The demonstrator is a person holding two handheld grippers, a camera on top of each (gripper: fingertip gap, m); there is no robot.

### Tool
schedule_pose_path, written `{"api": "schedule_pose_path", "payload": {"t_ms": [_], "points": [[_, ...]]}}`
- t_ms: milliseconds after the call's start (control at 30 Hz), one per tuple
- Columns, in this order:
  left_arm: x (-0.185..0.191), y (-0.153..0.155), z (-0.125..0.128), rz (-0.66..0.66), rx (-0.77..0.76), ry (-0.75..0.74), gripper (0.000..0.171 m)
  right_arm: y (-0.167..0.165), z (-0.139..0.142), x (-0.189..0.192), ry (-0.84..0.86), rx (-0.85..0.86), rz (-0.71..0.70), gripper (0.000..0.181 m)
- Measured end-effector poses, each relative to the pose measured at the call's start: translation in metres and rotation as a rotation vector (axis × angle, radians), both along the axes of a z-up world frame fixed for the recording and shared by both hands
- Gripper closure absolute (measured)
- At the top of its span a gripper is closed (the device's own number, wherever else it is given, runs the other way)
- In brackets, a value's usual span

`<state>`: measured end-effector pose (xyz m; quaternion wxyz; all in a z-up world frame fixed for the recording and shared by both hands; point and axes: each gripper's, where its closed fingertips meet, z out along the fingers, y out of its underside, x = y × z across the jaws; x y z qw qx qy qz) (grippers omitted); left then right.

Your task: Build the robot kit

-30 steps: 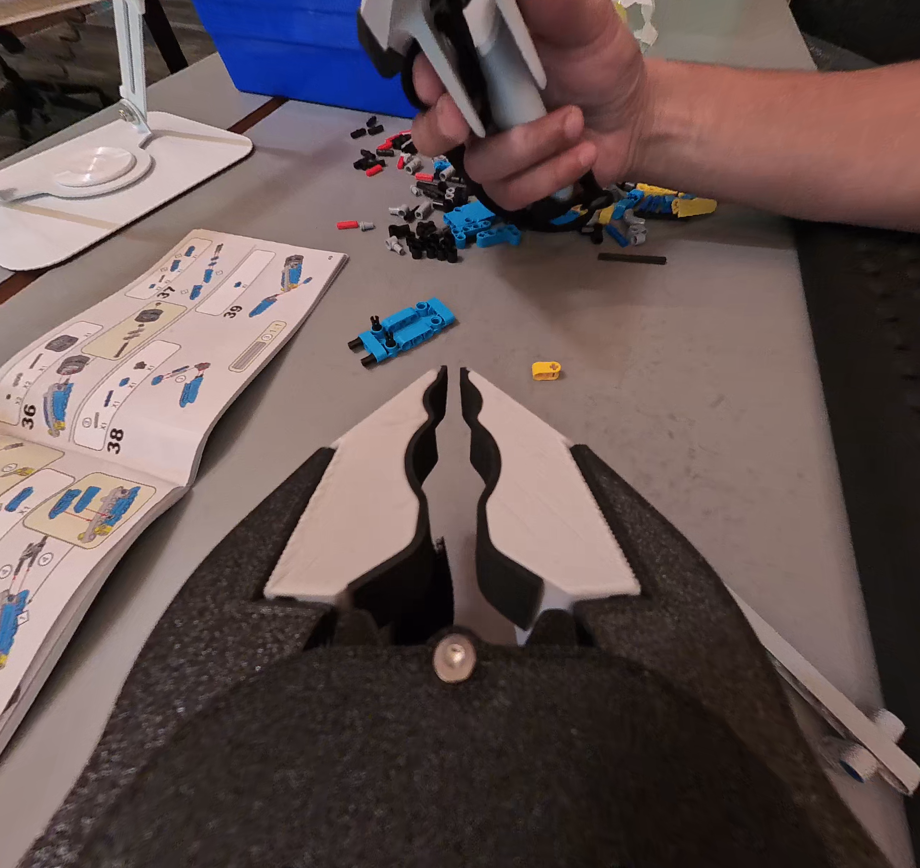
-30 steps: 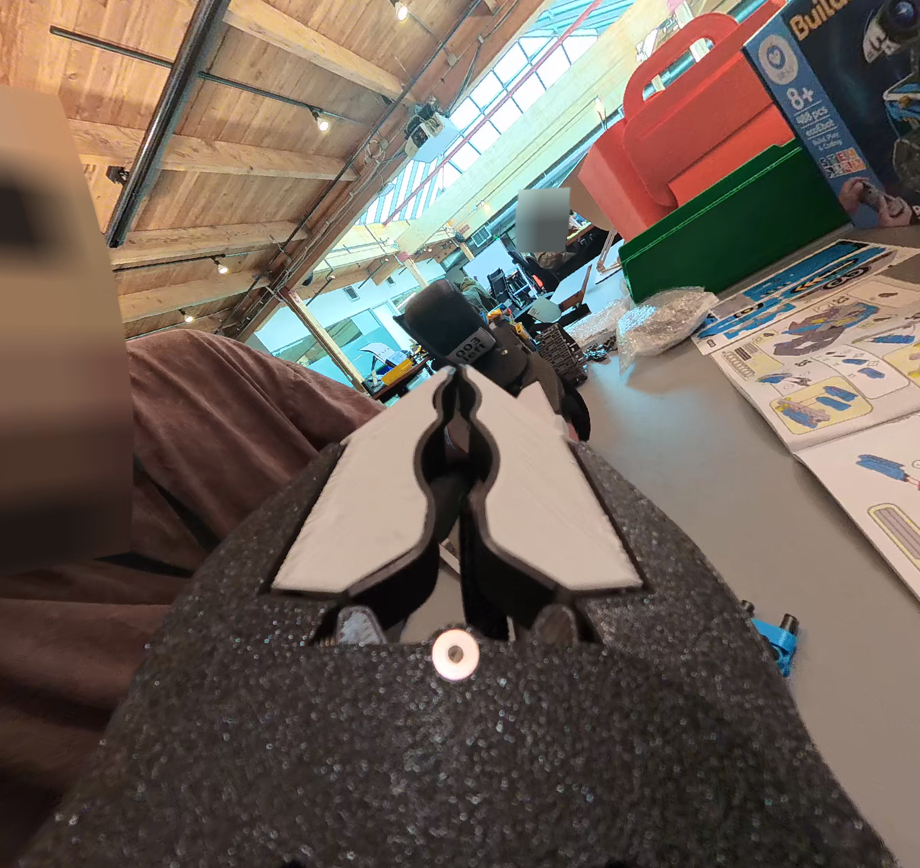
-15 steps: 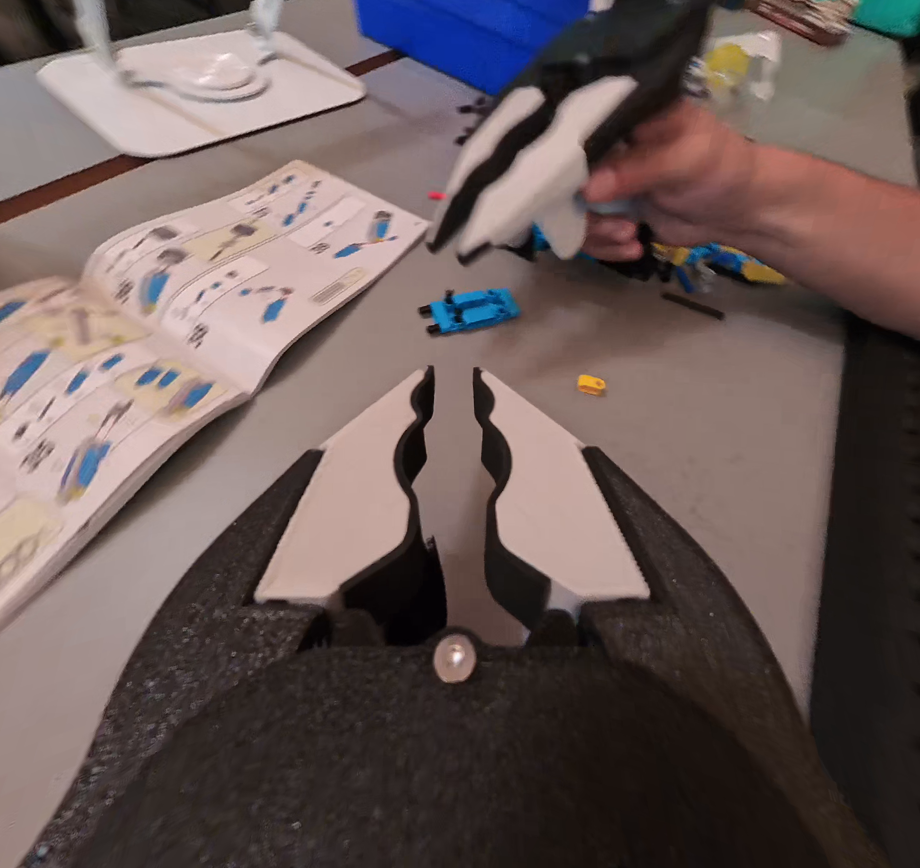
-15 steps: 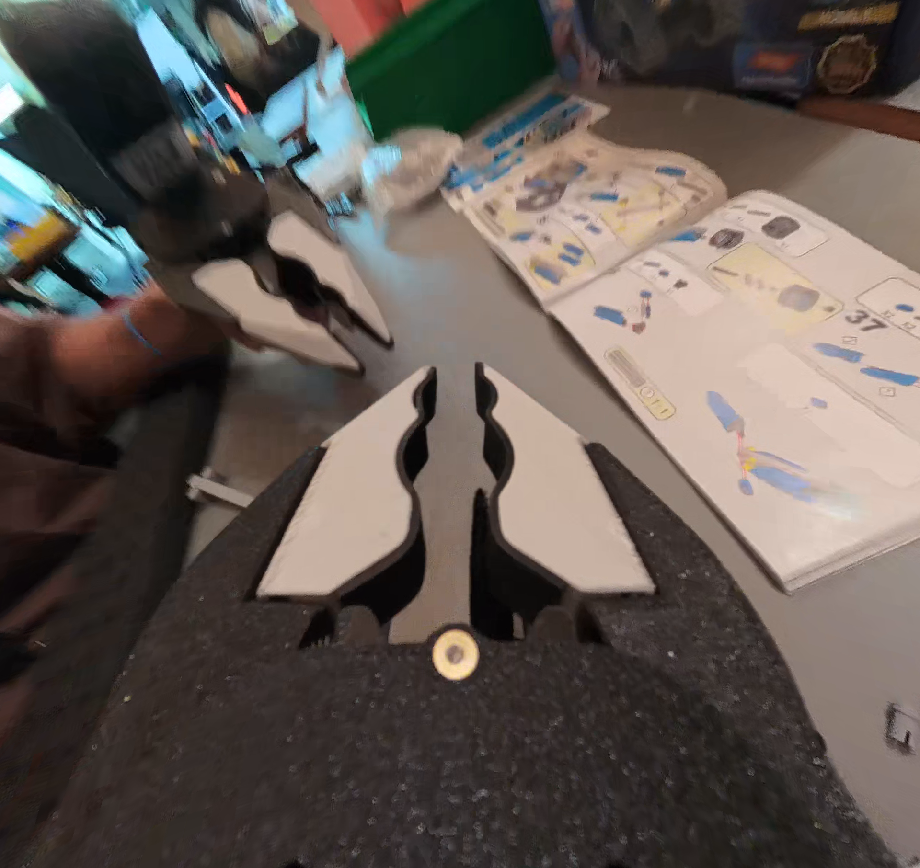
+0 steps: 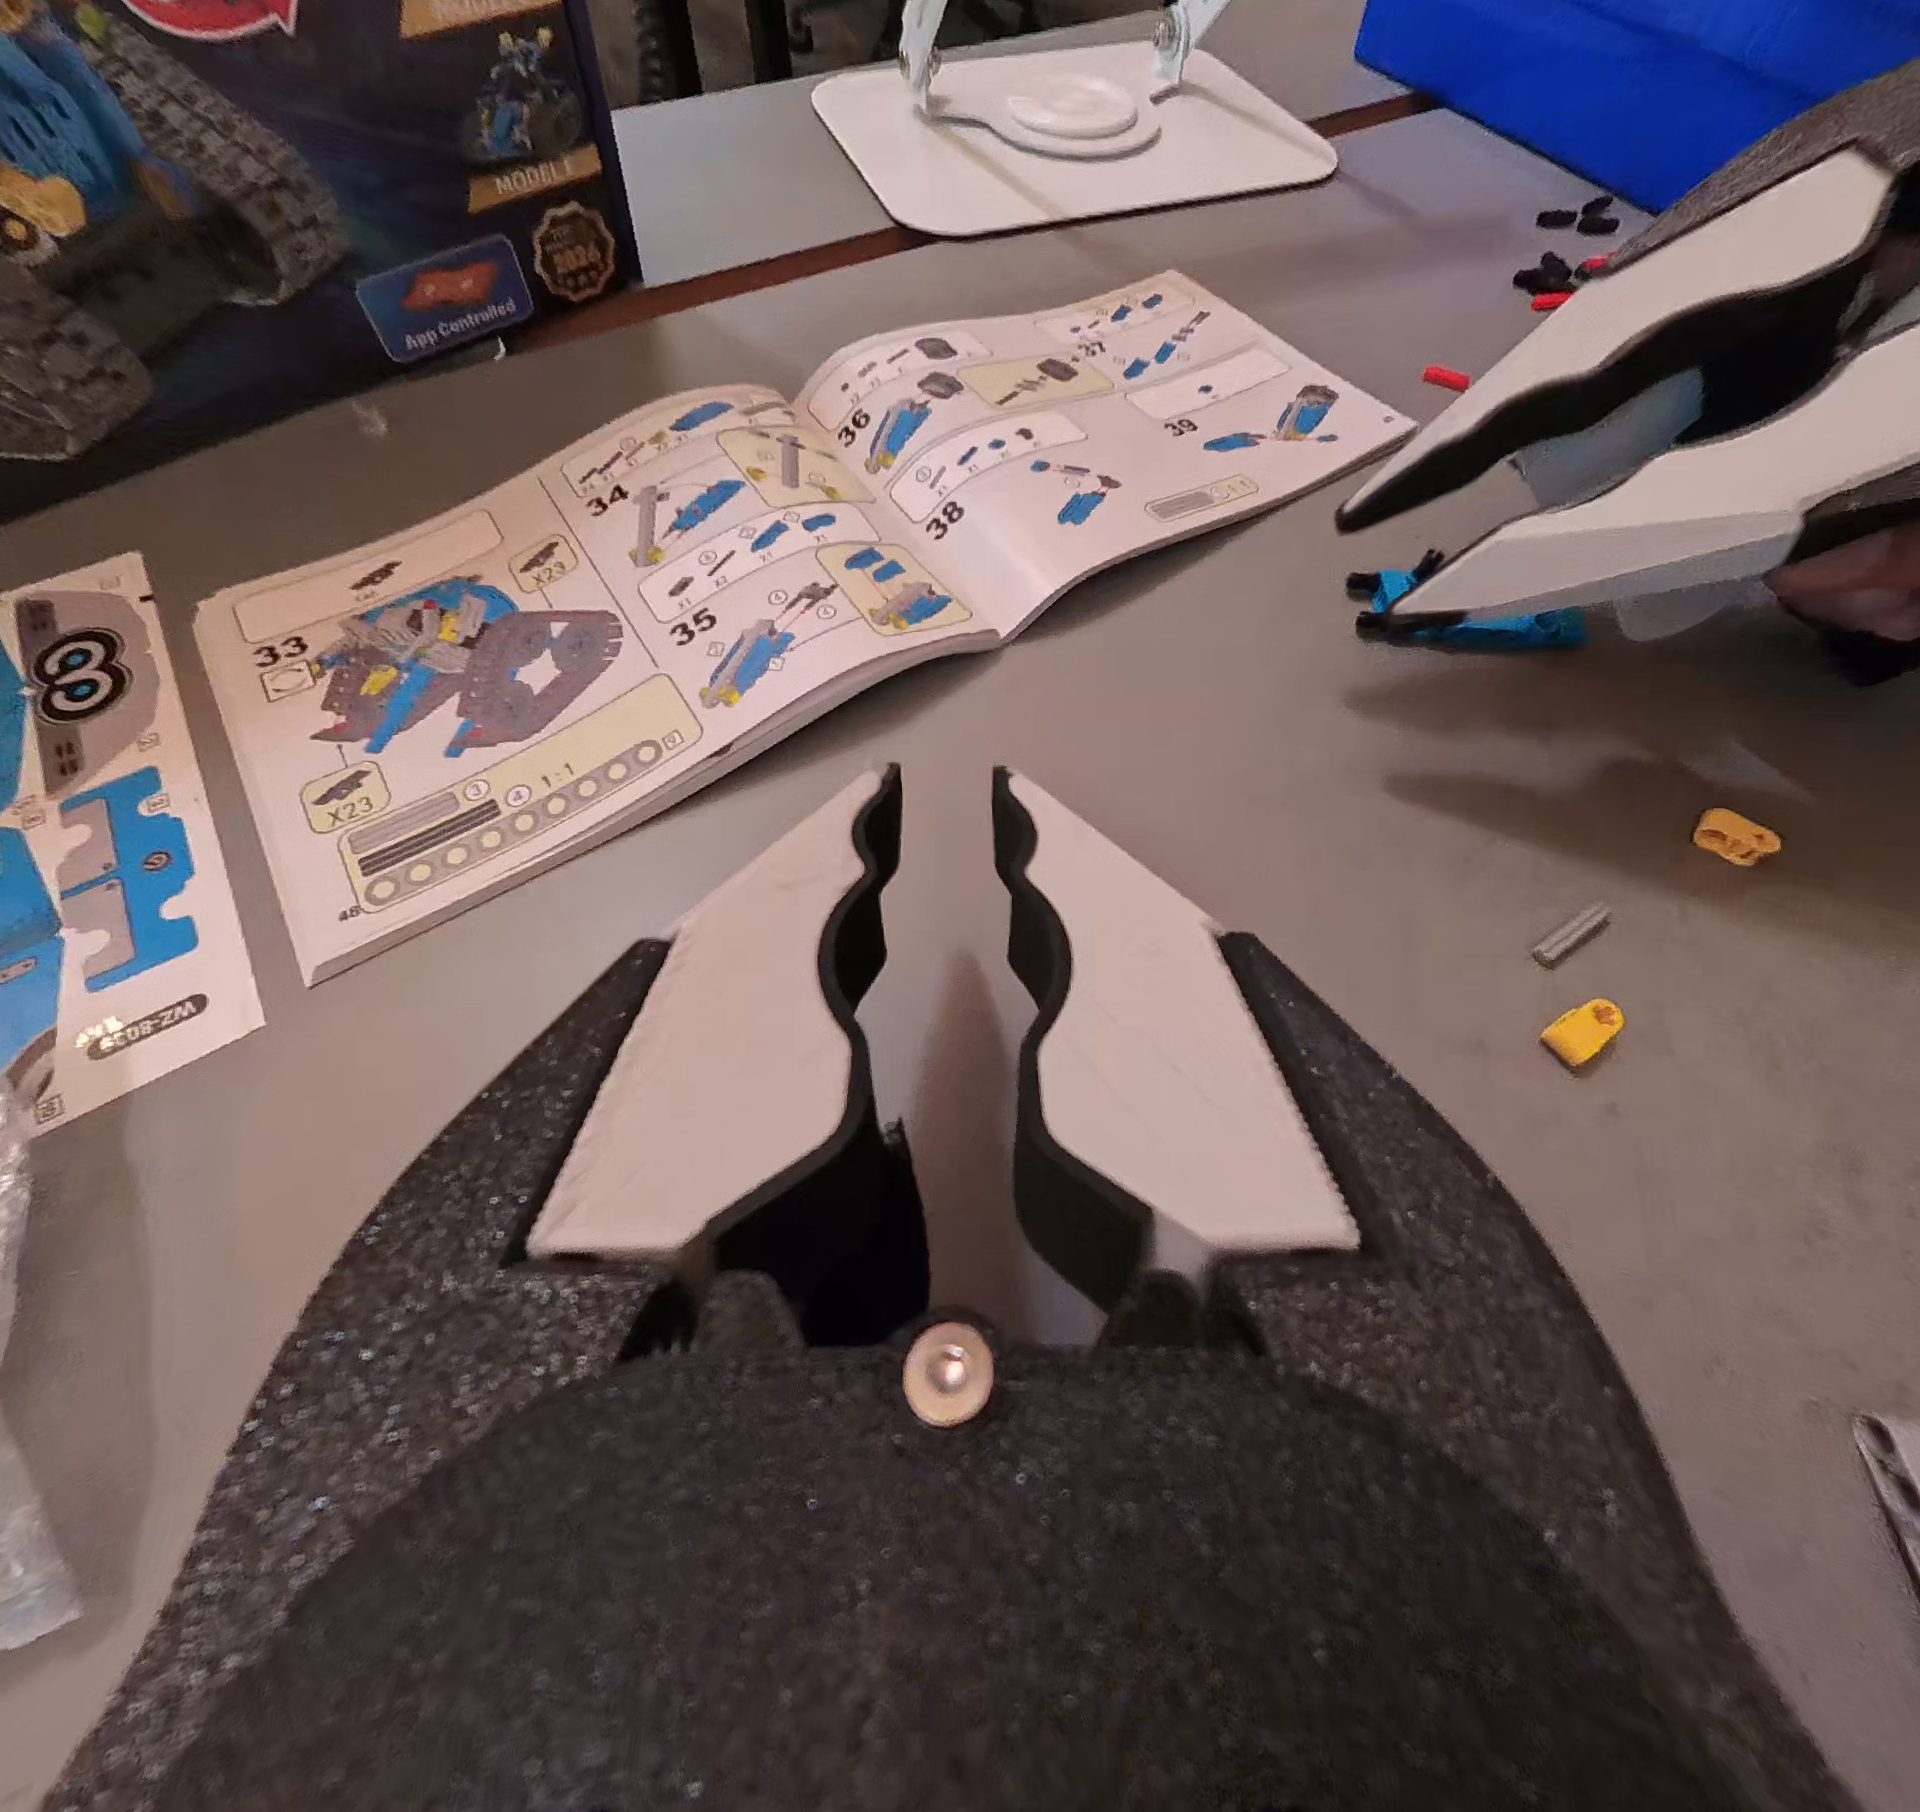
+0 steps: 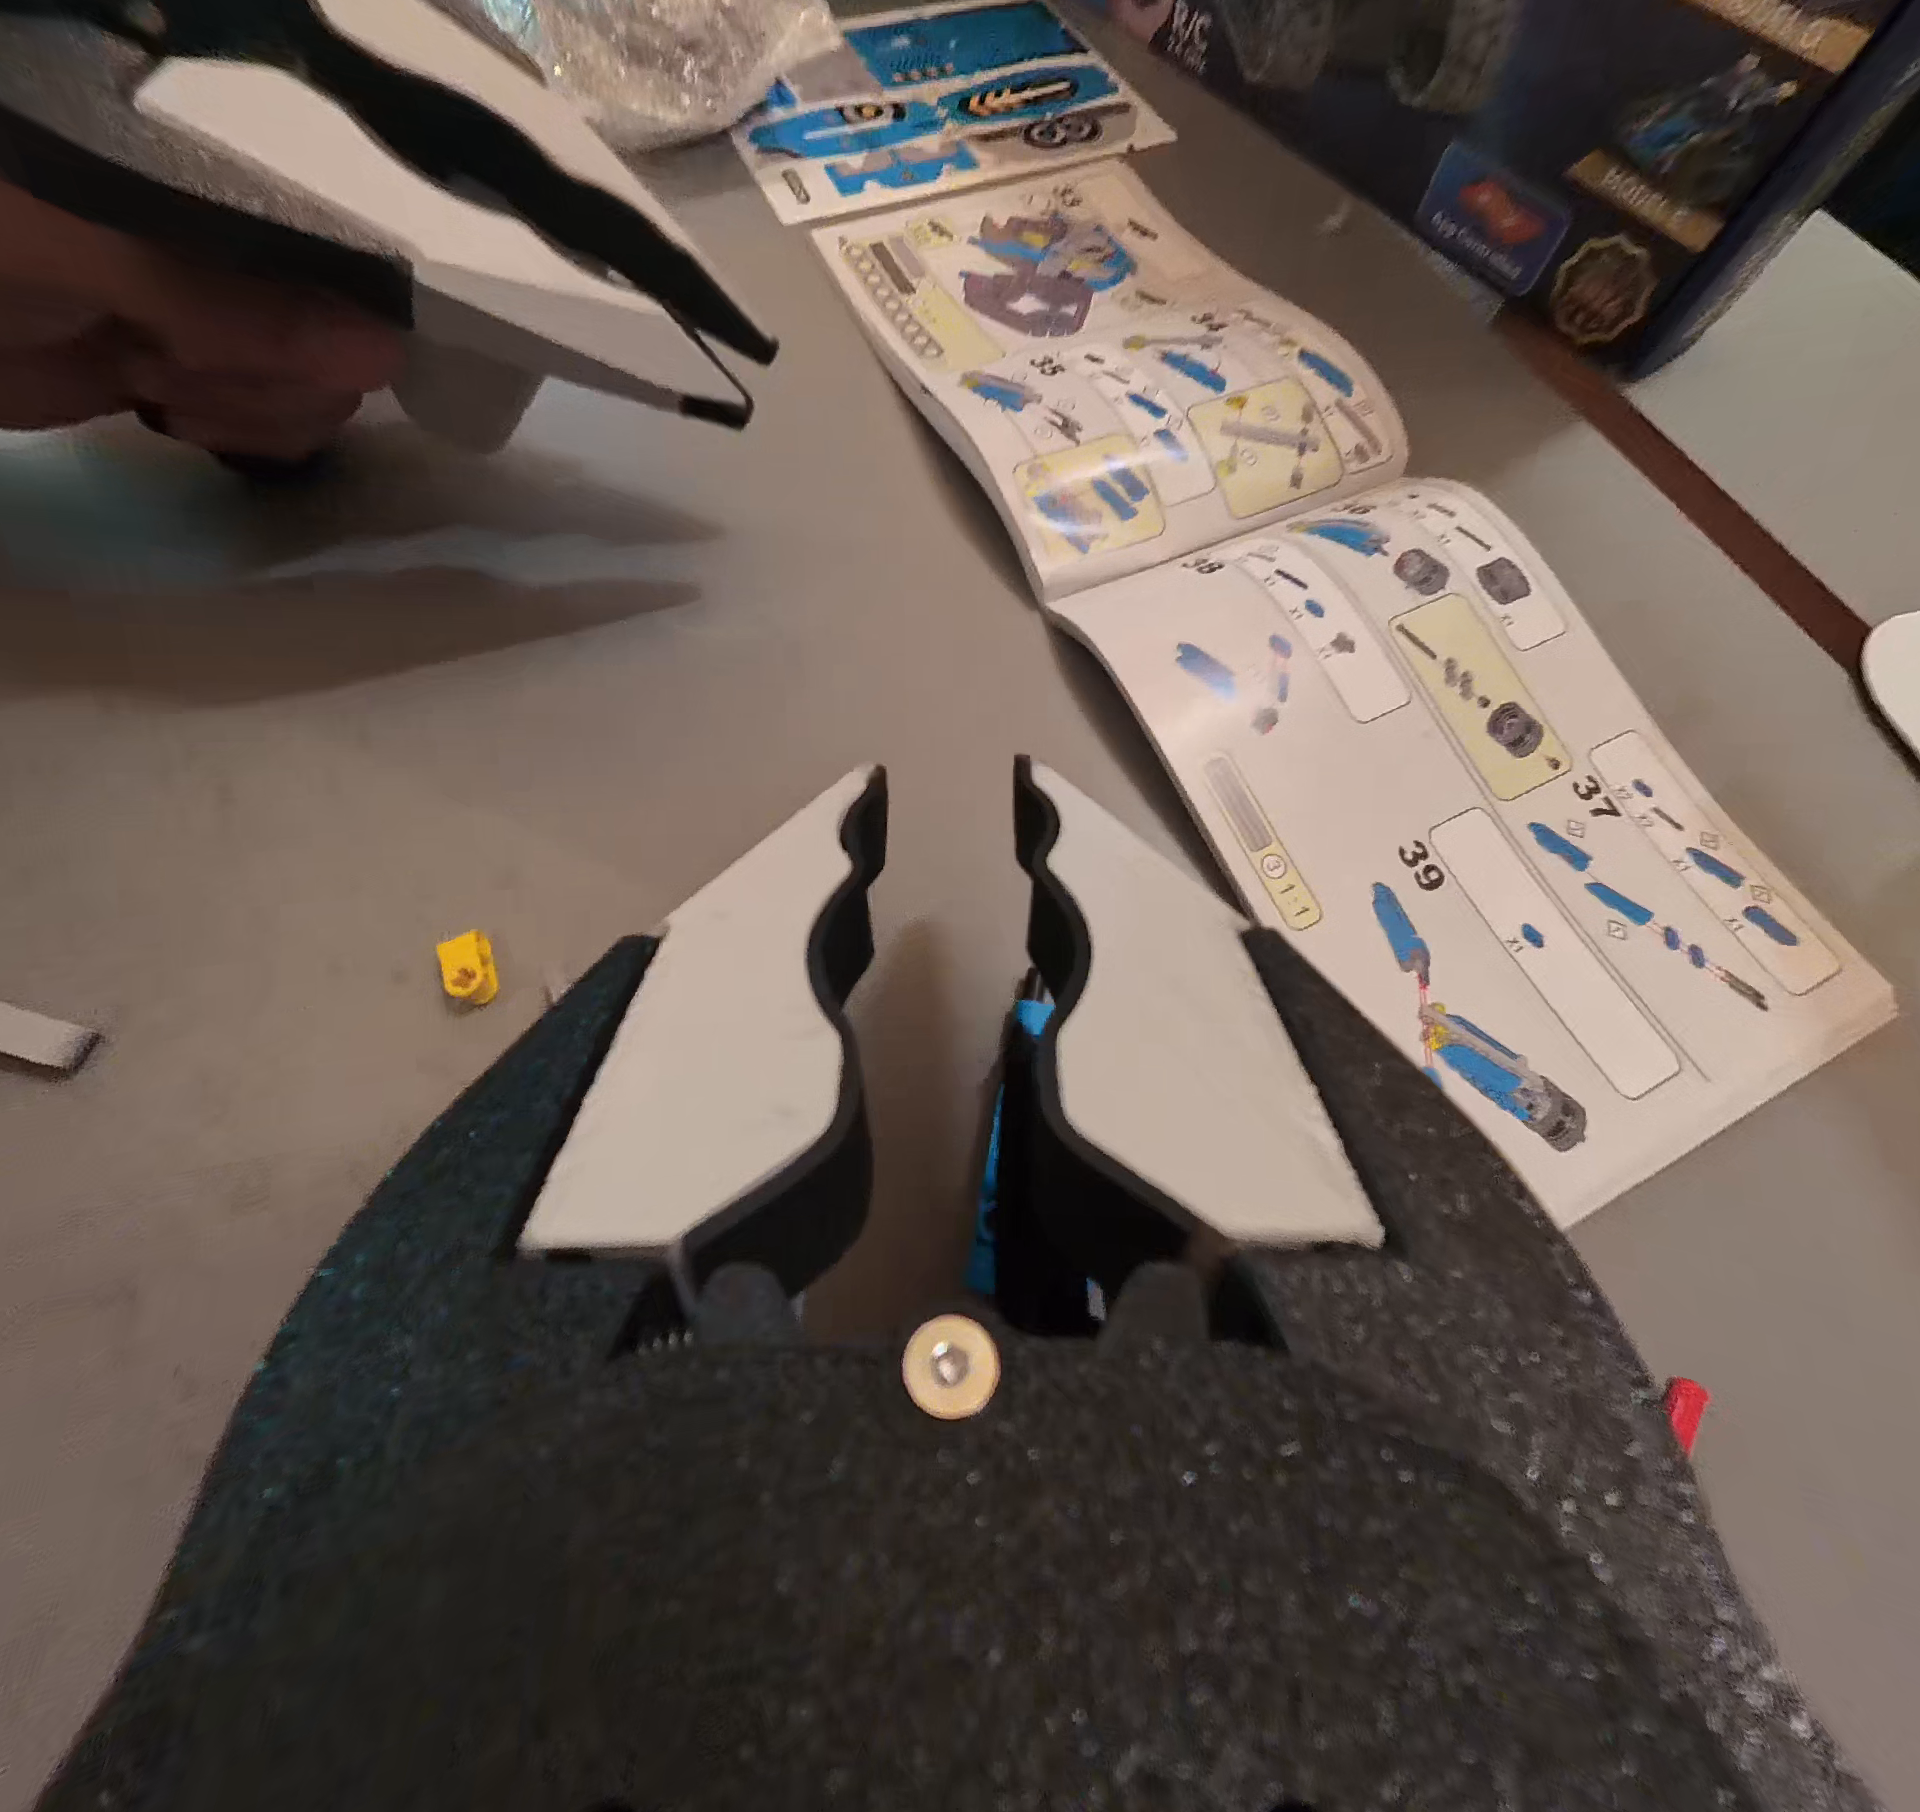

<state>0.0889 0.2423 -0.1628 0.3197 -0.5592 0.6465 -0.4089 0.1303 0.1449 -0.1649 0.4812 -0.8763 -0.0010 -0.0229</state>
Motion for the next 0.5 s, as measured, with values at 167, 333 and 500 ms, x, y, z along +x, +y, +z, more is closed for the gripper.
{"api": "schedule_pose_path", "payload": {"t_ms": [167, 333, 500], "points": [[0.000, 0.008, -0.006, 0.029, -0.055, 0.048, 0.155, -0.002, 0.006, 0.013, -0.038, 0.010, -0.100, 0.149], [0.001, 0.004, -0.015, -0.002, -0.103, 0.110, 0.155, -0.002, 0.001, 0.011, 0.054, 0.014, -0.082, 0.158], [0.002, -0.004, -0.022, -0.046, -0.125, 0.156, 0.155, 0.000, 0.003, 0.005, 0.140, 0.039, -0.051, 0.154]]}}
